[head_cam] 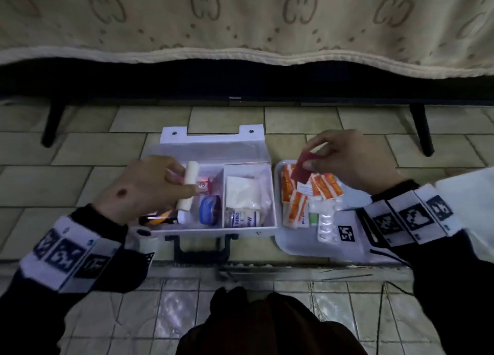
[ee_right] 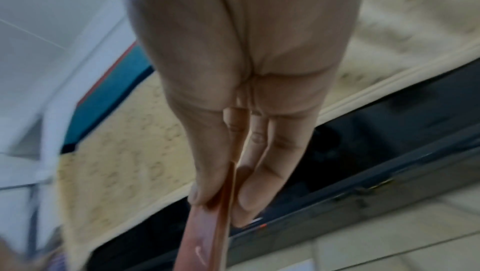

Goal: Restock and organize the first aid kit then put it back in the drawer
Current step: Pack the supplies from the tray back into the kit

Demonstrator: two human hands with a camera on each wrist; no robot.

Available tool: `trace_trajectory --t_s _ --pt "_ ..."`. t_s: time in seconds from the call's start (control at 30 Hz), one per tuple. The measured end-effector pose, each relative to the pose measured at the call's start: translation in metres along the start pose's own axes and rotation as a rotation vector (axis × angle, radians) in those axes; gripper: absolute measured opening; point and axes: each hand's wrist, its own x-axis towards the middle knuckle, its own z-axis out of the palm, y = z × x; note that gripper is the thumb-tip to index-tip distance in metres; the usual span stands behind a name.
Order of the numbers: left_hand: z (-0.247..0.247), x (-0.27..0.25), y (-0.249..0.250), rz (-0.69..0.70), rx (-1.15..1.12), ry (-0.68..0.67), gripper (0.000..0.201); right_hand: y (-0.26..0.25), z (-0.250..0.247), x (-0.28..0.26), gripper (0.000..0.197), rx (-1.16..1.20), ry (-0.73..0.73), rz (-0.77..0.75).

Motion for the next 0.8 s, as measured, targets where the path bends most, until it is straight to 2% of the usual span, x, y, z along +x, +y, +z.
trace_trajectory --t_s 0.13,0.27,0.3,0.4,0.47,0.6,0.7,0.8 --pt "-0.004 0.012 -0.039 -0.07 -0.033 -0.023 0.024 -0.065 0.06 -0.003 0.02 0.01 -0.217 -0.193" --pt "0.004 0.023 -0.057 -0.037 -0.141 -0.085 0.046 -0.094 0.119 -0.005 0.02 -0.119 -0.388 -0.302" --pt "0.005 0.025 -0.058 -0.026 -0.189 -0.1 0.047 -0.096 0.127 -0.005 0.02 -0.166 -0.412 -0.308" --pt "0.01 0.034 -0.059 0.011 -0.241 -0.17 0.033 -0.101 0.135 -0.002 0.022 -0.318 -0.384 -0.281" --pt "0.013 0.039 -0.058 0.027 -0.251 -0.209 0.034 -0.103 0.134 0.001 0.023 -0.406 -0.332 -0.258" --pt "0.01 0.052 -0.062 0.038 -0.269 -0.217 0.036 -0.103 0.132 0.005 0.02 -0.358 -0.291 -0.171" --pt "0.009 0.055 -0.065 0.05 -0.248 -0.241 0.037 -0.105 0.136 0.003 0.021 -0.524 -0.244 -0.171" --pt "0.012 0.057 -0.066 0.051 -0.227 -0.284 0.038 -0.112 0.134 0.005 0.026 -0.571 -0.176 -0.155"
